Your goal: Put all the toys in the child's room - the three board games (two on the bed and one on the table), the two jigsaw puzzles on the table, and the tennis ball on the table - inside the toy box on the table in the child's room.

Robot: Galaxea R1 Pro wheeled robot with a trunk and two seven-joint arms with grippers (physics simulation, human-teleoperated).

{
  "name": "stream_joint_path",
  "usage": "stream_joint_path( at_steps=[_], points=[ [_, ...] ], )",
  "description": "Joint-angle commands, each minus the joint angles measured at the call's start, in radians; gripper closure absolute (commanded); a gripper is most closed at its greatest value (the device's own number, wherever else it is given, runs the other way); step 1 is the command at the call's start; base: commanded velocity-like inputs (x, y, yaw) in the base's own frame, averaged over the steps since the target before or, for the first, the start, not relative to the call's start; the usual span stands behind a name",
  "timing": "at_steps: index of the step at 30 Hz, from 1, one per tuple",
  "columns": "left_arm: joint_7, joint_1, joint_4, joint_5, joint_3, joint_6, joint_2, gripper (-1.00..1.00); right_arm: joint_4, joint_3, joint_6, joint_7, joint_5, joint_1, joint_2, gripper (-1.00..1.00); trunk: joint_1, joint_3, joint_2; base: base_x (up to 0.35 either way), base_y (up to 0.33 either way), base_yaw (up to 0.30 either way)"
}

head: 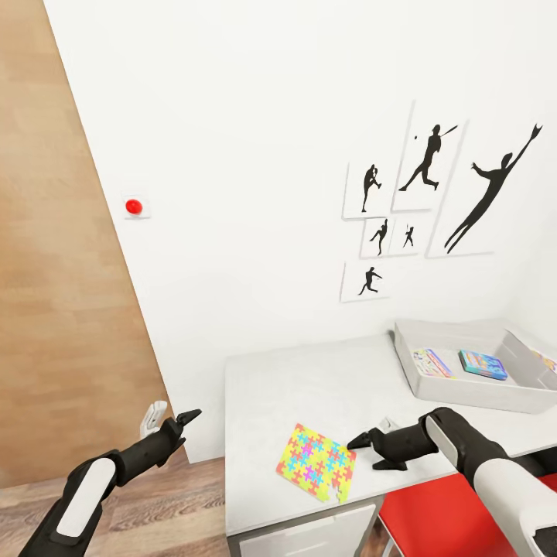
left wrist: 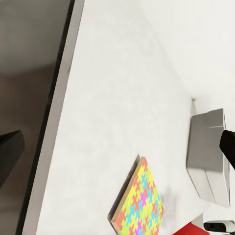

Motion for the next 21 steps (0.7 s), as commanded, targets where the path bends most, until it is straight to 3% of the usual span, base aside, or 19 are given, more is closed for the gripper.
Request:
stream_joint_path(
  at_steps=[1,14,21],
  points=[
    [-0.003,-0.001,0.0,0.0,0.002,0.006,0.0,-1.0,0.0,0.005,0.001,0.001,0.0,-0.001,0.002,-1.0,0.001,-0.002,-0.002,0.0,0.0,0.0],
    [-0.003,-0.001,0.0,-0.001,0.001,0.006,0.0,-1.0,0.0,0.006,-0.006,-0.014,0.001,0.0,0.016,-1.0,0.001,-0.002,-0.002,0.0,0.0,0.003],
    [-0.003,-0.001,0.0,-0.001,0.001,0.006,-0.001,-1.0,0.001,0.006,-0.011,-0.015,0.001,0.0,0.018,-1.0,0.001,-0.002,-0.002,0.0,0.0,0.132]
  ],
)
